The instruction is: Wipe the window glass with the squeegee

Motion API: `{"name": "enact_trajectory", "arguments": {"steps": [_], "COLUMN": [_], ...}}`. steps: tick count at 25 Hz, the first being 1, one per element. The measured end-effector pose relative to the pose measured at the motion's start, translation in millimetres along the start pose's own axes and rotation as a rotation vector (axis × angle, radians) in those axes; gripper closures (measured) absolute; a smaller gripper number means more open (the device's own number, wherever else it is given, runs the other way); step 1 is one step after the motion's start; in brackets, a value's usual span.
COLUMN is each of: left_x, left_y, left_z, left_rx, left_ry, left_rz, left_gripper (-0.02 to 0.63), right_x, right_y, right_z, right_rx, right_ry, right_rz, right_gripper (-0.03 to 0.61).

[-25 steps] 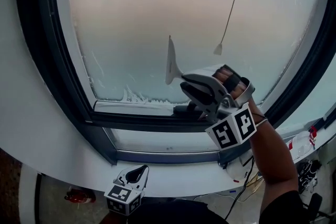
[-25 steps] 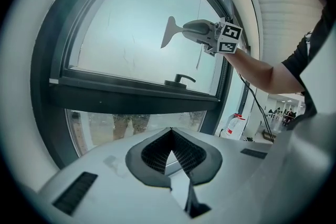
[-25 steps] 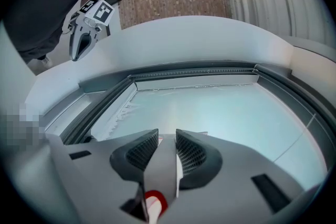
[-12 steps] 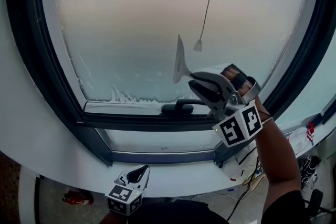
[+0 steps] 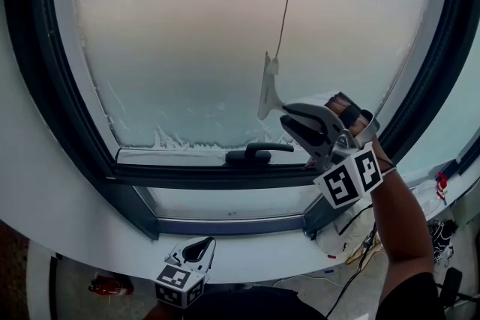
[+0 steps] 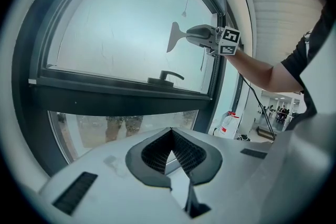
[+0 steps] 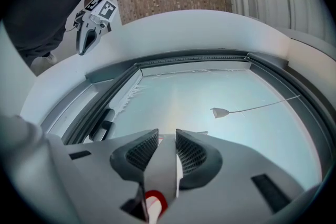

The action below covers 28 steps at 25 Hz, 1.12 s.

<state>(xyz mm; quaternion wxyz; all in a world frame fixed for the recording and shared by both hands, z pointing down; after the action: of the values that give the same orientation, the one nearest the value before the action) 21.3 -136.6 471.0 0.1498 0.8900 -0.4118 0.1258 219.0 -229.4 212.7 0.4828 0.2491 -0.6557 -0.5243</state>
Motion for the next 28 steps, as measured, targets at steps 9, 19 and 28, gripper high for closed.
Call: {"name": "enact_trajectory", "arguments": {"steps": [9,19,28], "left_x": [-7,-30,-67], "left_y": [14,53,95], "left_z": [1,3,32], "left_rx": [0.019,0.029,0.033], "left_ry": [0.001,-0.003,-0.069], "left_rz": [-0.011,0.016,0.078], "left_gripper": [0.614,0.614,0.614], "right_x": [1,17,68], "right_y": [-2,-15,-73], "right_z": [8,73,159], "right_rx": [-0.009,0.053,0.033], "right_ry": [0.033,-0.085,-0.26], "right_rz": [-0.007,-0.048,-0.065], "right_gripper": [0.486,0.486,0.486]}}
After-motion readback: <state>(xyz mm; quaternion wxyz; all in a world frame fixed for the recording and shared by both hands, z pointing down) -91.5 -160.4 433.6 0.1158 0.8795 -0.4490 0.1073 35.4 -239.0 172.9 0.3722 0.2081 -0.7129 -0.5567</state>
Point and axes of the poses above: the fingertips, and each gripper's own axes: x forward along the fingers, y to its left, z out of its top, the point moved 5 cm from there along -x, backward along the fingers, and after that the axes turned 12 degrees about z, right-handed, at the moved point
